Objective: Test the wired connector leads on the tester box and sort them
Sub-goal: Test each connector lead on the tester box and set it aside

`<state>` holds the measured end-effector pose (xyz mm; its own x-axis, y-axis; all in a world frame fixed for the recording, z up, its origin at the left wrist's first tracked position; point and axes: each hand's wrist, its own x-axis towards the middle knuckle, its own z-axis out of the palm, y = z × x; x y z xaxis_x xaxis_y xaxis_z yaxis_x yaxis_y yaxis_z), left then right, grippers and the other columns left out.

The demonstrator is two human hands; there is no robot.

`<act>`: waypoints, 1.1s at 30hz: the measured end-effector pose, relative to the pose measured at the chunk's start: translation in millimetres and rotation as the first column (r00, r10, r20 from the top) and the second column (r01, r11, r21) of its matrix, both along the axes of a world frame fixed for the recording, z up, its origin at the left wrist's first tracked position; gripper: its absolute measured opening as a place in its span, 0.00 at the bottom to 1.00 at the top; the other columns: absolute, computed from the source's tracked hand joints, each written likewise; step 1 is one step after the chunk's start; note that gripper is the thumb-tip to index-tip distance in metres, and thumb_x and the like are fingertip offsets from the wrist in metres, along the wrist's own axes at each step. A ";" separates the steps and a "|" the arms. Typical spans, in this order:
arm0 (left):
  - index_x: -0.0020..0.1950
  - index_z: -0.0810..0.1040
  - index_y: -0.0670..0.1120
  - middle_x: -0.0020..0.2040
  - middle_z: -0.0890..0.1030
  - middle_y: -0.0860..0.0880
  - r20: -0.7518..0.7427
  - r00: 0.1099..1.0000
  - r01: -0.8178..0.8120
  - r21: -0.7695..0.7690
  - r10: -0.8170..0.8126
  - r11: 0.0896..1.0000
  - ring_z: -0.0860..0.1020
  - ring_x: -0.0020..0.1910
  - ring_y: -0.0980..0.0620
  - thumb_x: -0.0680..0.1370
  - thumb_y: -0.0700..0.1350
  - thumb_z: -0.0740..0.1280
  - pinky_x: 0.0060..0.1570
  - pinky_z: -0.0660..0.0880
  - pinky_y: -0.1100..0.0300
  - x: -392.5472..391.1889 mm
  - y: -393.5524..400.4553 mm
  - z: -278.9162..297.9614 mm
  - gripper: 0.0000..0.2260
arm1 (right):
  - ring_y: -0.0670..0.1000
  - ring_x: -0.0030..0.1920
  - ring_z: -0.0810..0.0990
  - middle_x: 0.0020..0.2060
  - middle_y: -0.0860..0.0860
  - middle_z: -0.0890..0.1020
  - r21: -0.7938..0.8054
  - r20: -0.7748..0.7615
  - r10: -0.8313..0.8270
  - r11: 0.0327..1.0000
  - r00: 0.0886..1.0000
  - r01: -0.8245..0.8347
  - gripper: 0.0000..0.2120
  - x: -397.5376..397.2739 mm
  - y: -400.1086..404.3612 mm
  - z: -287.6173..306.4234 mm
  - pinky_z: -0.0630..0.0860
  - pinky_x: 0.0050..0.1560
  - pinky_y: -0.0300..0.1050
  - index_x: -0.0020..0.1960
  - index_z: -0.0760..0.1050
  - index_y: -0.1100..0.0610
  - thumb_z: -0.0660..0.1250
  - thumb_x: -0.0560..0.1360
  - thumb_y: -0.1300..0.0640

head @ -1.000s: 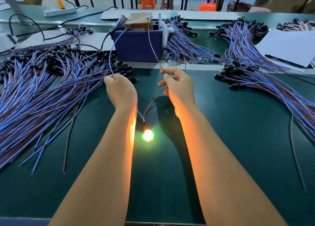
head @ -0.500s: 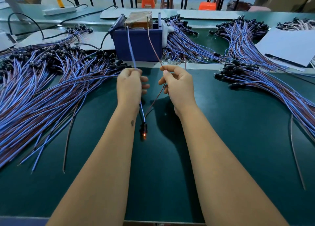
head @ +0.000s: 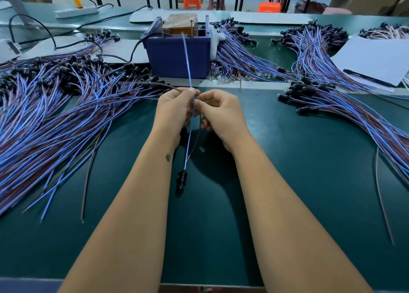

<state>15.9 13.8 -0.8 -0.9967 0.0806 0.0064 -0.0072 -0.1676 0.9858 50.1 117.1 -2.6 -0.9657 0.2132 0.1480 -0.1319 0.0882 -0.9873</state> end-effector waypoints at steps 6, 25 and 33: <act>0.42 0.75 0.45 0.26 0.74 0.53 -0.005 0.995 -0.095 0.227 0.099 0.969 0.72 0.26 0.55 0.83 0.45 0.61 0.28 0.70 0.64 -2.8 -13.9 6.5 0.11 | 0.44 0.21 0.74 0.32 0.54 0.80 0.172 0.118 0.127 0.974 0.985 -0.146 0.02 3.0 -0.2 0.5 0.71 0.24 0.36 0.44 0.78 0.60 0.70 0.75 0.65; 0.47 0.81 0.50 0.39 0.80 0.51 -0.145 0.984 -0.117 -0.115 0.100 0.986 0.76 0.35 0.58 0.82 0.39 0.62 0.38 0.74 0.65 -4.7 -7.6 -5.4 0.10 | 0.40 0.40 0.80 0.38 0.43 0.82 -0.114 -0.159 -0.408 0.912 0.899 0.394 0.03 1.5 16.7 7.9 0.75 0.44 0.35 0.46 0.80 0.53 0.68 0.76 0.56; 0.45 0.84 0.48 0.39 0.85 0.53 -0.226 0.947 0.132 -0.367 -0.226 0.921 0.80 0.39 0.60 0.75 0.33 0.71 0.46 0.76 0.68 7.5 2.1 -6.0 0.10 | 0.50 0.37 0.80 0.39 0.51 0.78 -0.200 0.085 -0.356 0.909 0.931 0.366 0.04 -3.2 23.6 -0.3 0.79 0.47 0.51 0.50 0.75 0.57 0.64 0.78 0.63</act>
